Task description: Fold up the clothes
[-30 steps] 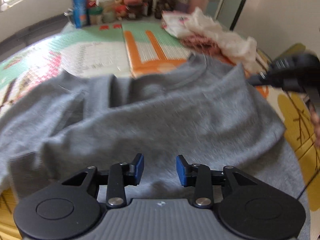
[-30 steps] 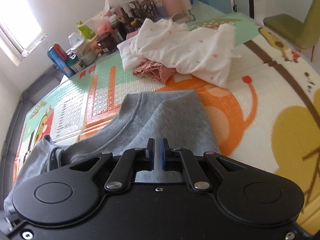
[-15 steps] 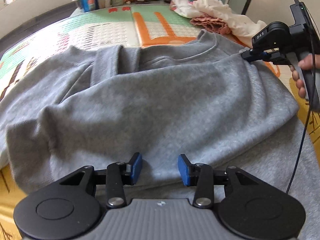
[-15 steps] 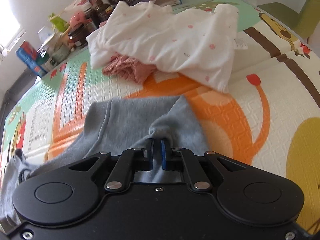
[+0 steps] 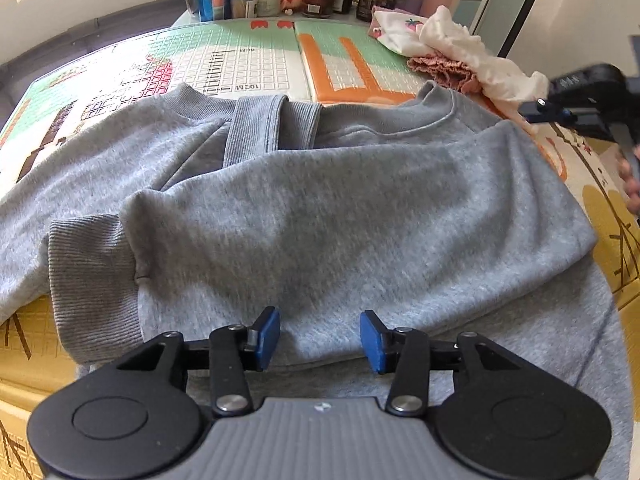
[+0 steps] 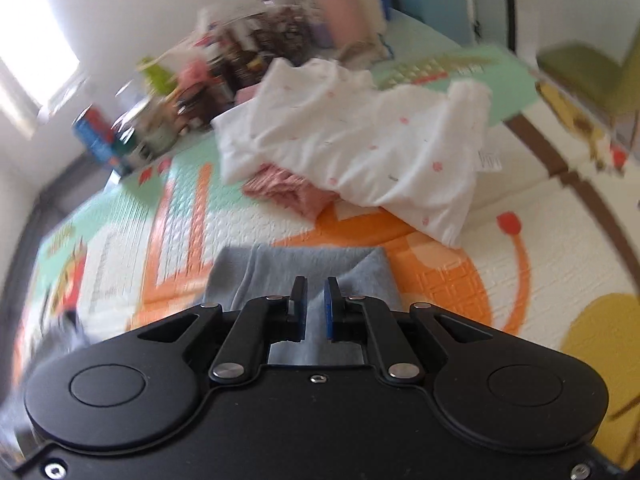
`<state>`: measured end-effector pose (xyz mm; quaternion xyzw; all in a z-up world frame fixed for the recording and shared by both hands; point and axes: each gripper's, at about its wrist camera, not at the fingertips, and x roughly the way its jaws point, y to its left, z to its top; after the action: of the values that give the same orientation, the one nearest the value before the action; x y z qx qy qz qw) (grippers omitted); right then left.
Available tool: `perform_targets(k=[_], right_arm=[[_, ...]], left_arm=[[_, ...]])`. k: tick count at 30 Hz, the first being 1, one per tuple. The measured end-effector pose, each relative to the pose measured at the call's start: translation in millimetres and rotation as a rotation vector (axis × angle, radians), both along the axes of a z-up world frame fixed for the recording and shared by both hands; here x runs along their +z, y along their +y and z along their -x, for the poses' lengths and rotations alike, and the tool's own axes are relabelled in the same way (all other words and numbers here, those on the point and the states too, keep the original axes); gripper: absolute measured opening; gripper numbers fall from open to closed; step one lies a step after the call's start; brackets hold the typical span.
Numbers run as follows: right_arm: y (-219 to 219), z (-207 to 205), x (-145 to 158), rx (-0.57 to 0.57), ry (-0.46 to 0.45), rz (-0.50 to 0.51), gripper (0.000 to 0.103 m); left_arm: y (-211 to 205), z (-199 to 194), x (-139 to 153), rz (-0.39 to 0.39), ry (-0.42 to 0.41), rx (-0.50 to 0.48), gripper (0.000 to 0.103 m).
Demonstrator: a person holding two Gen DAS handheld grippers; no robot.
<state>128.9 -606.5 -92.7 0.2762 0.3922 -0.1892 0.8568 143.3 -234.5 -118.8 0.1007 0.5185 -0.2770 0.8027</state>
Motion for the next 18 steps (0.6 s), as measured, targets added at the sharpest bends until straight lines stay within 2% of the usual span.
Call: perform_targets(k=[2,8,13,16,18], right_arm=[[11.4,9.5,8.4,0.040,0.007,0.014,0.007],[57.8,55.7,9.7,0.113,0.039,-0.043,0.007],[94.3,87.4,-8.2,0.145,0.086,-0.068,0.007],[105.0,101.2,-24.3,0.125,0.133,-0.066,0.007],[107.4,108.8,-30.5,0.117,0.132,-0.048,0.007]], left_arm=[[0.3,0.3,1.3,0.009,0.000,0.001,0.047],[10.6,-0.7,11.3,0.039,-0.029,0.036,0.050],[33.1,-16.3,12.5,0.038,-0.037,0.133,0.053],[46.9,-28.3,6.7,0.017,-0.019,0.179,0.052],[57.0,-34.6,3.1,0.033,0.004,0.203,0.052]])
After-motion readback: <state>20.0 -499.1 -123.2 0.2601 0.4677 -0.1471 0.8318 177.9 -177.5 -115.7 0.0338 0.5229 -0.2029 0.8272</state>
